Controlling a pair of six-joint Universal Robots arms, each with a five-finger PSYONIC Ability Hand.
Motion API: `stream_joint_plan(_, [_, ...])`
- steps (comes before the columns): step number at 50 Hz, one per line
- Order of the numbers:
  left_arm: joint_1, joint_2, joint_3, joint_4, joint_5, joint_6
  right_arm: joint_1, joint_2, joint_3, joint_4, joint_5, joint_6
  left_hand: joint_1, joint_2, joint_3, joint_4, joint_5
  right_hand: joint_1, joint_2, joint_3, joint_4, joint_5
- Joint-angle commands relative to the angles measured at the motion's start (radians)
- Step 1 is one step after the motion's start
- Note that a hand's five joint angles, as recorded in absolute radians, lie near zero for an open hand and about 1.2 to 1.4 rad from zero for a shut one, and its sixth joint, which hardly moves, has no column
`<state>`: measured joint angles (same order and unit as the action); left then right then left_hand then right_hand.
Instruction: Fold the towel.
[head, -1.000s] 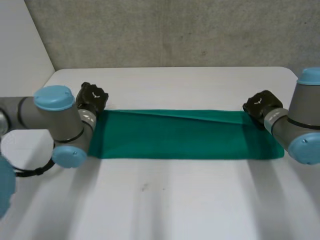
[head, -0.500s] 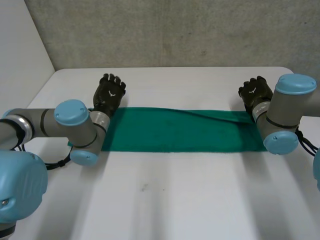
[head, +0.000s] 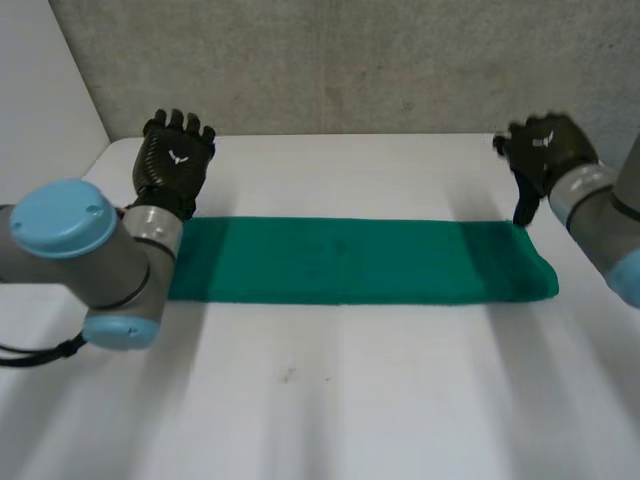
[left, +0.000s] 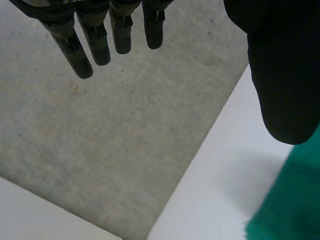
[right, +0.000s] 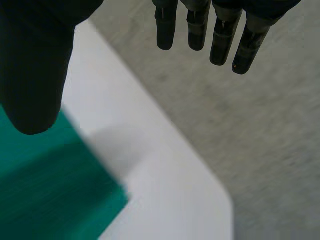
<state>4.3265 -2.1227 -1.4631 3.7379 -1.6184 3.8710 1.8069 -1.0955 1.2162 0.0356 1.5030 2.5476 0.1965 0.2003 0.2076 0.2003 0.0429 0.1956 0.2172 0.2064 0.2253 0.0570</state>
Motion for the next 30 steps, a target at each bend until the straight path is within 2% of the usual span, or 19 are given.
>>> stream_joint_plan(1, [0.009, 0.116, -0.187, -0.023, 0.005, -0.165, -0.069, -0.029, 0.200, 0.066, -0.030, 0.068, -0.012, -0.016, -0.023, -0.016, -0.033, -0.021, -0.043, -0.032, -0.051, -0.057])
stream_joint_plan(7, [0.009, 0.148, -0.256, -0.067, 0.005, -0.252, -0.110, -0.006, 0.290, -0.055, -0.075, 0.100, -0.009, -0.013, -0.020, -0.013, -0.030, 0.021, 0.000, 0.011, -0.008, -0.015])
stream_joint_plan(10, [0.007, 0.148, -0.270, -0.084, 0.005, -0.274, -0.139, 0.057, 0.307, -0.129, -0.083, 0.106, -0.007, -0.010, -0.018, -0.010, -0.027, 0.074, 0.052, 0.063, 0.044, 0.038])
stream_joint_plan(17, [0.009, 0.148, -0.292, -0.092, 0.005, -0.291, -0.158, 0.152, 0.283, -0.171, -0.084, 0.092, -0.007, -0.010, -0.018, -0.010, -0.027, 0.239, 0.217, 0.228, 0.209, 0.203])
stream_joint_plan(20, [0.010, 0.148, -0.293, -0.092, 0.005, -0.291, -0.175, 0.170, 0.266, -0.174, -0.084, 0.089, -0.007, -0.010, -0.018, -0.010, -0.027, 0.414, 0.393, 0.404, 0.385, 0.378])
stream_joint_plan(22, [0.010, 0.148, -0.293, -0.092, 0.003, -0.291, -0.190, 0.195, 0.252, -0.177, -0.083, 0.088, -0.007, -0.010, -0.018, -0.010, -0.027, 0.835, 0.814, 0.825, 0.806, 0.799])
stream_joint_plan(23, [0.010, 0.148, -0.293, -0.092, 0.003, -0.291, -0.195, 0.203, 0.246, -0.177, -0.081, 0.088, -0.007, -0.010, -0.018, -0.010, -0.027, 1.137, 1.115, 1.126, 1.107, 1.101])
stream_joint_plan(24, [0.010, 0.148, -0.293, -0.092, 0.003, -0.291, -0.201, 0.207, 0.238, -0.180, -0.076, 0.089, -0.007, -0.010, -0.018, -0.010, -0.027, 1.200, 1.178, 1.189, 1.170, 1.164])
stream_joint_plan(30, [0.009, 0.155, -0.296, -0.095, 0.002, -0.291, -0.253, 0.168, 0.230, -0.210, -0.029, 0.079, -0.007, -0.010, -0.018, -0.010, -0.027, 1.201, 1.179, 1.190, 1.171, 1.165])
